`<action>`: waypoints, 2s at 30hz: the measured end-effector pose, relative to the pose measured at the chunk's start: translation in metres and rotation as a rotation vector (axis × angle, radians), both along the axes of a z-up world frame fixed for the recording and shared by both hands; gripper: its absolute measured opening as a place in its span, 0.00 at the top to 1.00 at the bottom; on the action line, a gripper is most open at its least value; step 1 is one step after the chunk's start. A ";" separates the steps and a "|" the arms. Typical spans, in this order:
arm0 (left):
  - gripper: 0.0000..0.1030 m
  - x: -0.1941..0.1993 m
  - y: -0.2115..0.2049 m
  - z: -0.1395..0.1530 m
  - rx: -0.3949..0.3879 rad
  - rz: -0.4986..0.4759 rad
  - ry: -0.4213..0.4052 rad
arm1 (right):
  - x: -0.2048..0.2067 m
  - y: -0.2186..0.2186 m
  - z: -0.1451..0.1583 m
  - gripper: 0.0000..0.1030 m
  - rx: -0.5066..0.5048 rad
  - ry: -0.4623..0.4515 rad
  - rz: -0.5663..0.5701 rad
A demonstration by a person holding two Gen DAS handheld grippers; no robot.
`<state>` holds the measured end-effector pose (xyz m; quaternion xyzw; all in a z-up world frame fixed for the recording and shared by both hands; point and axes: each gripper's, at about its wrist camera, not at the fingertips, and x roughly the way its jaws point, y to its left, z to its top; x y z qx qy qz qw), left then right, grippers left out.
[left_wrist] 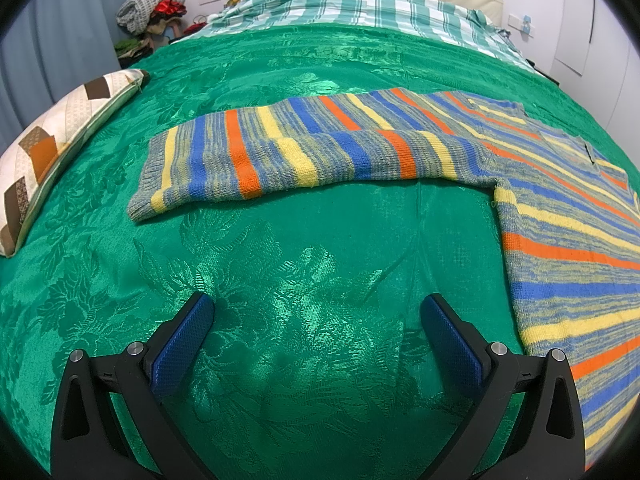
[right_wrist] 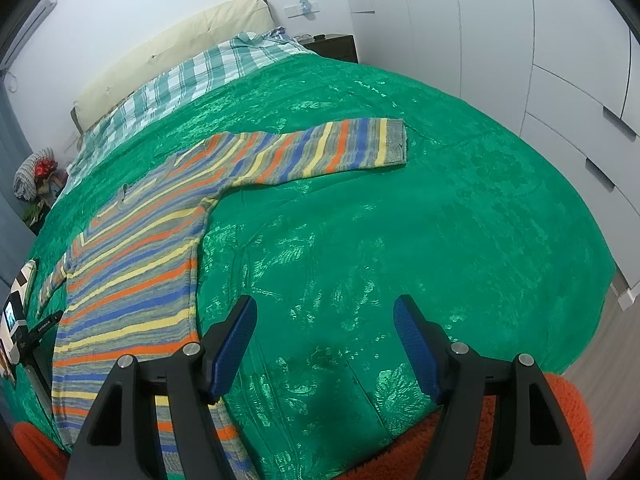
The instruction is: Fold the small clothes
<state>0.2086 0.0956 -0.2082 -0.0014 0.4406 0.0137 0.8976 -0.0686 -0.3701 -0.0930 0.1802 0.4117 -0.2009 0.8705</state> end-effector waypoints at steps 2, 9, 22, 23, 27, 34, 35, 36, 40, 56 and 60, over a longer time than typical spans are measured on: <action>0.00 0.000 0.000 0.000 0.000 0.000 0.000 | 0.001 -0.001 0.000 0.31 0.002 0.004 0.000; 0.00 0.000 0.000 0.000 0.000 0.000 0.000 | 0.001 -0.001 0.001 0.31 -0.002 0.005 0.004; 0.00 0.000 0.000 0.000 0.000 0.000 0.000 | 0.000 -0.001 0.001 0.31 -0.001 -0.002 0.002; 0.00 0.000 0.000 0.000 0.000 0.000 0.000 | 0.000 -0.001 0.002 0.31 0.000 -0.004 0.000; 0.00 0.000 0.000 0.000 0.000 0.000 0.000 | 0.000 -0.002 0.002 0.31 0.004 -0.004 -0.003; 0.00 0.000 0.000 0.000 0.000 0.000 0.000 | -0.001 -0.003 0.001 0.31 0.005 -0.010 -0.007; 0.00 0.000 0.000 0.000 0.000 0.000 0.000 | -0.001 -0.003 0.001 0.31 0.006 -0.012 -0.009; 0.00 0.000 0.000 0.000 0.000 0.000 0.000 | -0.001 -0.004 0.001 0.31 0.007 -0.012 -0.010; 0.00 0.000 0.000 0.000 0.000 0.000 0.000 | -0.001 -0.003 0.000 0.31 0.005 -0.008 -0.007; 0.00 0.000 0.000 0.000 0.000 0.000 0.000 | 0.001 -0.003 0.001 0.31 0.002 -0.009 -0.005; 0.00 0.000 0.000 0.000 0.000 0.000 0.000 | -0.001 -0.003 0.001 0.31 0.007 -0.016 -0.017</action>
